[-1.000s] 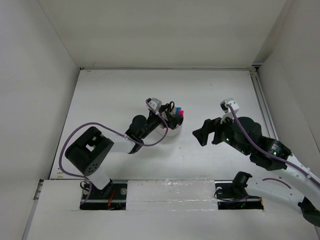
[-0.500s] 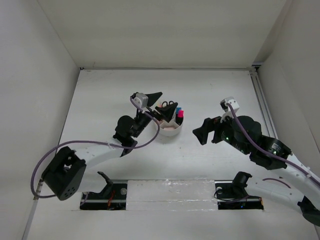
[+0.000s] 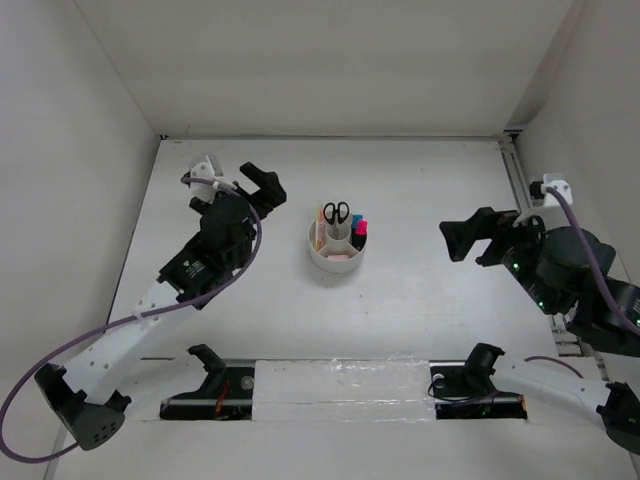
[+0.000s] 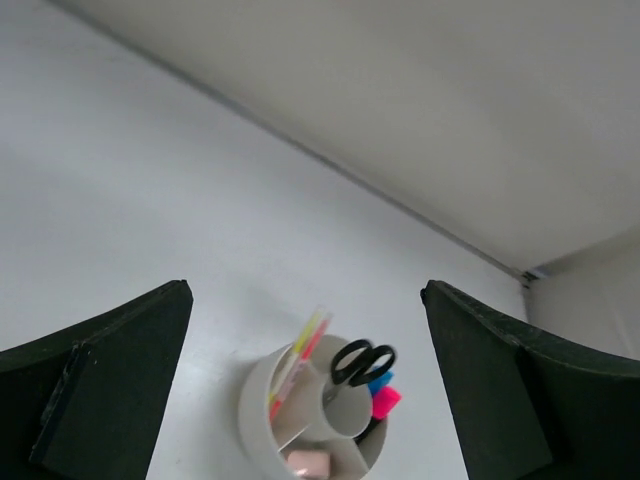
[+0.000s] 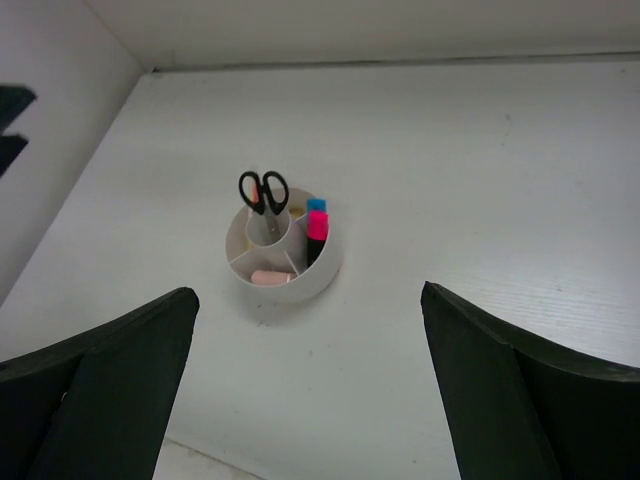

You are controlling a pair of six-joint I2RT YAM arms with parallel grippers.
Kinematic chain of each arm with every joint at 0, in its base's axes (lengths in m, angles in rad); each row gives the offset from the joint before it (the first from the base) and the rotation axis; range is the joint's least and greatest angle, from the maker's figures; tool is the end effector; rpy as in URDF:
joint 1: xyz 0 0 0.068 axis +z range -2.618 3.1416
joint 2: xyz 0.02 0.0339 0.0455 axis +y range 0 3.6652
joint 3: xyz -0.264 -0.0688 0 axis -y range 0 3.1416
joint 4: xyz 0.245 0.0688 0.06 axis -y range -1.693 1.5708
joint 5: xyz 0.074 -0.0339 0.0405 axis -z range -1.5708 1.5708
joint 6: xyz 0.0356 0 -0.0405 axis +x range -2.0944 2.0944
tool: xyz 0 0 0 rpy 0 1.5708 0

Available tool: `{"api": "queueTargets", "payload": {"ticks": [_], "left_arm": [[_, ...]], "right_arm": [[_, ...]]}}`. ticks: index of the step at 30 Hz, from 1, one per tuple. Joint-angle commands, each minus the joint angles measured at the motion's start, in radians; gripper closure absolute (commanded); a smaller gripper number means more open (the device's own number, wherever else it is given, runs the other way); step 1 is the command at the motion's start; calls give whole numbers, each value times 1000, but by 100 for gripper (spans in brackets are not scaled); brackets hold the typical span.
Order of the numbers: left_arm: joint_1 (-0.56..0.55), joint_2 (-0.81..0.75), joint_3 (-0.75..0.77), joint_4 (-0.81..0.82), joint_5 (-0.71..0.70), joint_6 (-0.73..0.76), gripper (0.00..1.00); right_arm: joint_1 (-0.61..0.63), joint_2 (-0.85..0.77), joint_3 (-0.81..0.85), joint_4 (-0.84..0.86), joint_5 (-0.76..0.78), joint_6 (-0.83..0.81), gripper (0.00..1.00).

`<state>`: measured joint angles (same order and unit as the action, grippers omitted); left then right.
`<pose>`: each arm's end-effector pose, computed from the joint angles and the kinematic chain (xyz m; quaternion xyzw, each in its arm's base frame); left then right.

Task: Sort the stationery into containers
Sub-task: Reset both arms

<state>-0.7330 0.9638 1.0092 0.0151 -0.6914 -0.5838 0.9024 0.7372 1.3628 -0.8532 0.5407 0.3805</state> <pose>0.1732 -0.1254 0.4075 -0.1980 0.6614 -0.2355 0.6840 0.0701 0.0591 0.4595 -0.0341 0.7717 0.1913 0.6055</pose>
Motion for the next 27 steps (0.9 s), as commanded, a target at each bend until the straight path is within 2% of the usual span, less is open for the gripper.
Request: {"api": "queueTargets", "payload": {"ticks": [1,2,4,5,7,8,10,11,12,15,19,27], "left_arm": [[0,-60,84,-492,-184,-304,0],[0,-77,97,-598,-184,-348,0],[0,-144,106,-658,-166,-393,0],[0,-213,97,-649,-117,-307,0],[0,-253,62,-592,-91,-251,0],[0,-346,8,-565,-45,-164,0],[0,-446,-33,-528,-19,-139,0],[0,-550,-53,-508,4,-111,0],[0,-603,-98,-473,4,-59,0],[0,-777,-162,-436,-5,-27,0],[0,-881,-182,-389,-17,10,0],[0,-881,-202,-414,-49,-1,0]], "right_arm": [[-7,-5,65,-101,166,-14,0],[-7,-5,74,-112,179,-14,0],[-7,-15,90,-136,188,-5,0],[-7,-30,102,-145,177,9,0],[-7,-51,102,-145,168,9,0],[-7,-62,102,-145,157,9,0],[-7,-87,93,-158,177,9,0],[-7,-87,93,-173,188,9,0],[-7,-97,82,-173,208,9,0],[-7,-130,73,-185,222,18,0],[-7,-179,42,-166,240,18,0],[-7,-191,9,-147,249,18,0]]}}
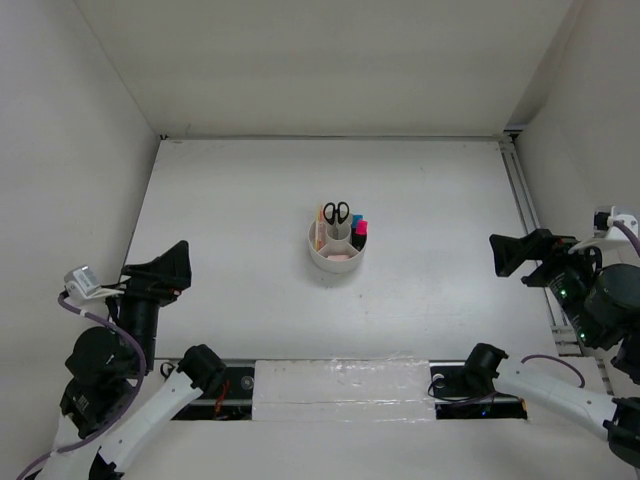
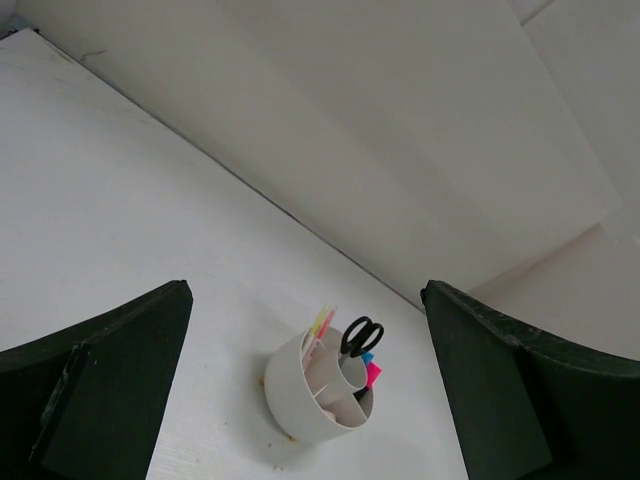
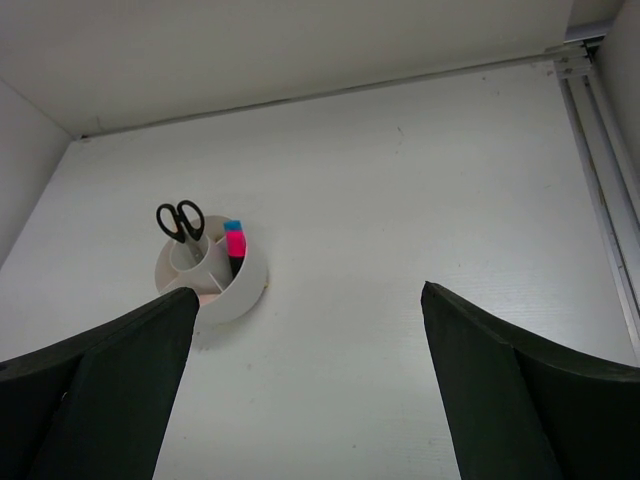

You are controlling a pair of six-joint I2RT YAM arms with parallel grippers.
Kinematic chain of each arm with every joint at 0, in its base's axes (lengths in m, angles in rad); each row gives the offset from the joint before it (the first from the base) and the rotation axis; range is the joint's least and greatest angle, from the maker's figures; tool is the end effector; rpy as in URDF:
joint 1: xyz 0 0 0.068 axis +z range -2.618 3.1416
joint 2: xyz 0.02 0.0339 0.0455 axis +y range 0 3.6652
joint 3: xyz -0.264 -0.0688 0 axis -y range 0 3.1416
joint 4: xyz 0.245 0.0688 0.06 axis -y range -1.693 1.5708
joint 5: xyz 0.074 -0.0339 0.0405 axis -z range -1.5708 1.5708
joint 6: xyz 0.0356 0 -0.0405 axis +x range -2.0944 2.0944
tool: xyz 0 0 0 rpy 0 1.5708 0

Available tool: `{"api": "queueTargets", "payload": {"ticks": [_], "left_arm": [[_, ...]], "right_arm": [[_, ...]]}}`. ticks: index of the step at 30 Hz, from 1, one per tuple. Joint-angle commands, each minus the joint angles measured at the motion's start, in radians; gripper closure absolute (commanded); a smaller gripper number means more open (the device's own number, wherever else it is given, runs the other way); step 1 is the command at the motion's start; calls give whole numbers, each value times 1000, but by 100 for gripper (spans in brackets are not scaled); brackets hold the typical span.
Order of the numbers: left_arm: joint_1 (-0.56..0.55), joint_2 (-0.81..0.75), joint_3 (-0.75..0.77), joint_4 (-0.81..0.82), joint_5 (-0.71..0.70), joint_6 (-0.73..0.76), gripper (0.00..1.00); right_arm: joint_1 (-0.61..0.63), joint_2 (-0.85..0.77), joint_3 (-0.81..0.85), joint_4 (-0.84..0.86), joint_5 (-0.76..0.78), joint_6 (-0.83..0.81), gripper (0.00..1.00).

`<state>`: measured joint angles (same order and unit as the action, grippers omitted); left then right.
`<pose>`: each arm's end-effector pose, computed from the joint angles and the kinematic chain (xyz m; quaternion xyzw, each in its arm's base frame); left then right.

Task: Sort the stationery into containers
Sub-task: Reset both arms

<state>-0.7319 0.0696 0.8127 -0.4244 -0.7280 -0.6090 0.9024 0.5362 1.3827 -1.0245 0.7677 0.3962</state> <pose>0.0099 0.0230 0.3733 -0.2543 0.5642 -0.3071 0.7230 0.0247 -0.0087 0.4540 0.0544 0.7488 0.1308 0.6475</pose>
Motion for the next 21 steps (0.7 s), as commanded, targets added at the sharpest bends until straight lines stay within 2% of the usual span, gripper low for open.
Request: {"api": "queueTargets", "payload": {"ticks": [1,9,21], "left_arm": [[-1,13,-6,16,-4,25,0],[-1,13,-26,35,58,23,0],[-1,35,-26,26,58,32,0]], "right_arm": [[-7,10,-11,24,22,3,0],[-7,42,-20,43,22,3,0],[-7,82,-30,43,31,3,0]]}}
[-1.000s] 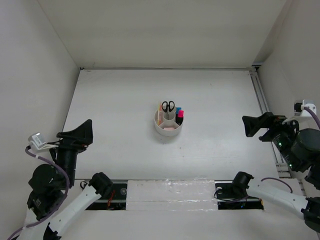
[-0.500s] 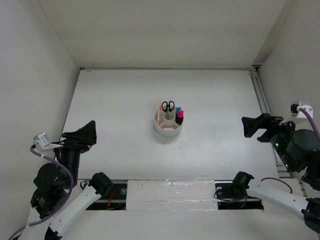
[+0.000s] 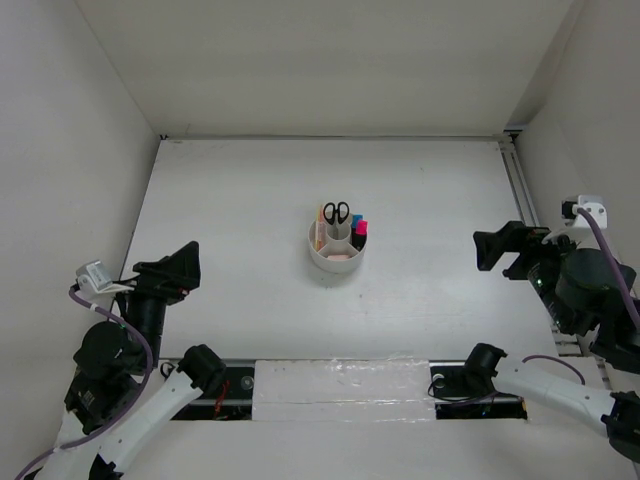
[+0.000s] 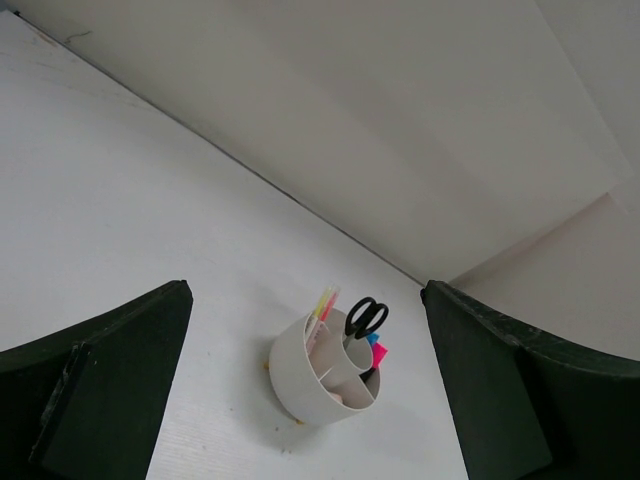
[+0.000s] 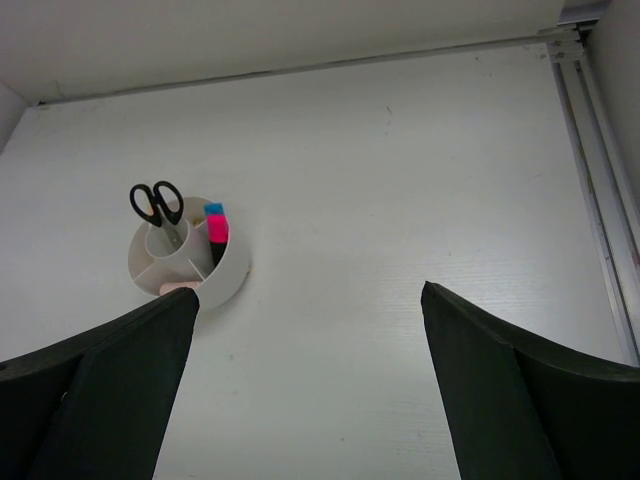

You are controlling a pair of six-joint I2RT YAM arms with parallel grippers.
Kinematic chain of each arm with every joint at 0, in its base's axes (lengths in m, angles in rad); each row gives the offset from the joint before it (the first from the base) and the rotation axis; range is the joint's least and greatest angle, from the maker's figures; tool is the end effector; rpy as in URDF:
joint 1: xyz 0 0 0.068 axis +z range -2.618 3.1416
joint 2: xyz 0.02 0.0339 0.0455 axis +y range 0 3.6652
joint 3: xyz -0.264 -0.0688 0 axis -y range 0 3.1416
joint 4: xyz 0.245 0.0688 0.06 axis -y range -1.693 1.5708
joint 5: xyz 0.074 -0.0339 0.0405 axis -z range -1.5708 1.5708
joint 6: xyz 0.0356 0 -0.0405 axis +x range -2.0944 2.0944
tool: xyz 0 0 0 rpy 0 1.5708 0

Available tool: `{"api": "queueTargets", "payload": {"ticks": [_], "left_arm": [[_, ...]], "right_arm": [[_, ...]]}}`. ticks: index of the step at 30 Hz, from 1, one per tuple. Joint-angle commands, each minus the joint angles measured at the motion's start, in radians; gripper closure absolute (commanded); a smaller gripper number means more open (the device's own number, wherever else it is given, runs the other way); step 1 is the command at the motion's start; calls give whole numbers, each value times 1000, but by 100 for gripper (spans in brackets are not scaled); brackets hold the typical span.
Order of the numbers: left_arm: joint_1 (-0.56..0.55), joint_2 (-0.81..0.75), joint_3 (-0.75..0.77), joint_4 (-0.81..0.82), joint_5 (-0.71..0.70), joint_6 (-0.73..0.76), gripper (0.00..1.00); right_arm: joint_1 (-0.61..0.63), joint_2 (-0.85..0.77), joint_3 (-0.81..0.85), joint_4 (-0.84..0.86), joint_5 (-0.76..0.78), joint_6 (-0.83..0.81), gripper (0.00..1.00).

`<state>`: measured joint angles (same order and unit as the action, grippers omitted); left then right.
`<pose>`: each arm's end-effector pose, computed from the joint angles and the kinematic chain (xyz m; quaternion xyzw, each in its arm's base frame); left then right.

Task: Sort the stationery into containers
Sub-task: Reset both arms

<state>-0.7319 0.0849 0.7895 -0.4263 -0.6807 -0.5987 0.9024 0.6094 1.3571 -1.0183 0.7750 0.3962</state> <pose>0.0168 0.0150 0.3682 -0.2281 0.5841 -0.3064 0.7161 0.0432 0.0145 0.4486 0.0369 0.7708 0.0992 0.6282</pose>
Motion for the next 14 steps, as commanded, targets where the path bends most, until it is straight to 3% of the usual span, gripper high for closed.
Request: {"api": "queueTargets", "payload": {"ticks": [1,14], "left_arm": [[-1,19,-3,27,10,22,0],[-1,29,-3,27,10,22,0]], "right_arm": [[-7,9,-4,46,24,3,0],[-7,36,-4,46,24,3,0]]}}
